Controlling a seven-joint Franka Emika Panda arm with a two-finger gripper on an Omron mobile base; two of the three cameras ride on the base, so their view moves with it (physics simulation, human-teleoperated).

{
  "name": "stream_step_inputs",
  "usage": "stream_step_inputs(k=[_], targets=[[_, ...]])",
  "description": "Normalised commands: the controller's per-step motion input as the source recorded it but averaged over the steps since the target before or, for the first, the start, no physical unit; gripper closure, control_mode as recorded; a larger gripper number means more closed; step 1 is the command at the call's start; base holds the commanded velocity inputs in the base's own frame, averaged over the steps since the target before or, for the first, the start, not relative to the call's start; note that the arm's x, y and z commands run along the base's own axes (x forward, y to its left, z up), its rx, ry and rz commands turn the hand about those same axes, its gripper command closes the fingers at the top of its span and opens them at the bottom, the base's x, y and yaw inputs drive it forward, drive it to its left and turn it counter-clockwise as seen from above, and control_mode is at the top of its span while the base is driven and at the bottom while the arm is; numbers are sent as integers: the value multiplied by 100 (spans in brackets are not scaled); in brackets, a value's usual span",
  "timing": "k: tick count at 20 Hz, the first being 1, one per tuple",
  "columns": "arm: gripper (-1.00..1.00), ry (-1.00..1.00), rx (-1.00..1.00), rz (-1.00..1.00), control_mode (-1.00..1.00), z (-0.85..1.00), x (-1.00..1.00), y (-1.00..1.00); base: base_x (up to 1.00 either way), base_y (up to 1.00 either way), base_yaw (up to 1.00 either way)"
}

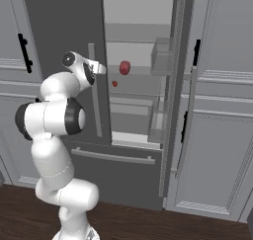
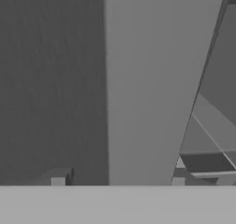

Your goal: Take the strawberry from the fridge and place it on top of the pancake, located on the dining counter.

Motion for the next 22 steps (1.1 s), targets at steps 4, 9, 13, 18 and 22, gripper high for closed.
stream_step_inputs(k=[4,9,13,18,22], targets=[[100,0,0,-5,-100,0,-36,8,0,0,0],[100,0,-1,-22,-100,0,-86,48,0,0,0],[100,0,-2,-22,-100,-7,-93,43,0,0,0],[100,0,0,-23,-100,-19,-88,61,0,0,0],[100,0,-1,-25,-100,-13,-74,96,0,0,0]])
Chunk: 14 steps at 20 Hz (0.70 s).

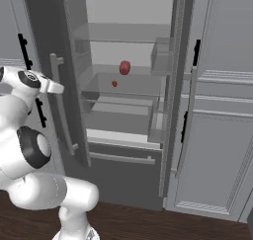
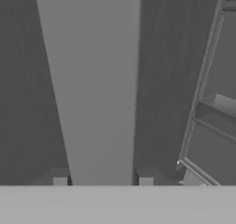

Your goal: Take the strawberry from the fridge and place it on top of the pancake, located on the dining counter.

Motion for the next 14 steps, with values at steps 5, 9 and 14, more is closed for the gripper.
stream_step_inputs(k=[5,9,14], targets=[[-100,0,-5,-19,-100,-6,-22,97,0,0,0],[-100,-16,-3,-6,-100,-3,0,72,0,0,0],[-100,-16,-16,0,-100,-8,-27,41,0,0,0]])
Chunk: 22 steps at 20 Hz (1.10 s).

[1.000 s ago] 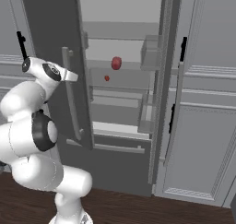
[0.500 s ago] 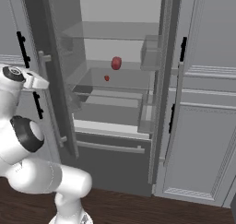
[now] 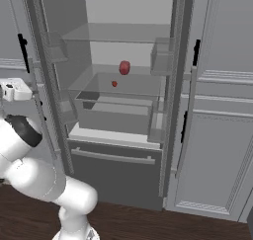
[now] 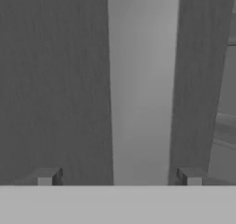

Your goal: Take the strawberry from the fridge and place it on top of the pancake, located on the dining counter.

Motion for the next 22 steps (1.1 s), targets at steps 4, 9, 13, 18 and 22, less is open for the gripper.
stream_step_inputs(k=[4,9,13,18,22], targets=[[-100,1,-8,2,-100,-3,-74,8,0,0,0],[-100,6,-2,0,-100,7,-74,13,0,0,0],[-100,-3,18,5,-100,-12,-100,-64,0,0,0],[-100,-17,69,15,-100,15,-78,-98,0,0,0],[-100,-26,92,12,-100,17,-57,-99,0,0,0]])
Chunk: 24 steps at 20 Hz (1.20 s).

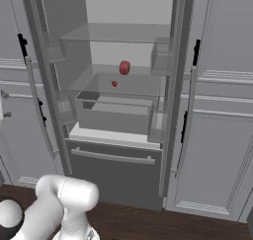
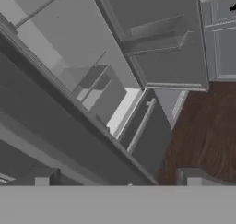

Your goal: Take the strawberry from the fridge and place it on top of the pancake, located on the dining counter.

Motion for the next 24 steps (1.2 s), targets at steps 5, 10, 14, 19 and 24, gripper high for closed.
stream_step_inputs(k=[5,10,14,19,24], targets=[[-100,2,100,8,-100,6,3,-99,0,0,0],[-100,23,100,13,-100,0,67,-61,0,0,0],[-100,25,98,32,-100,0,96,-8,0,0,0],[-100,26,73,36,-100,4,100,-9,0,0,0],[-100,10,20,17,-100,-4,100,-27,0,0,0]])
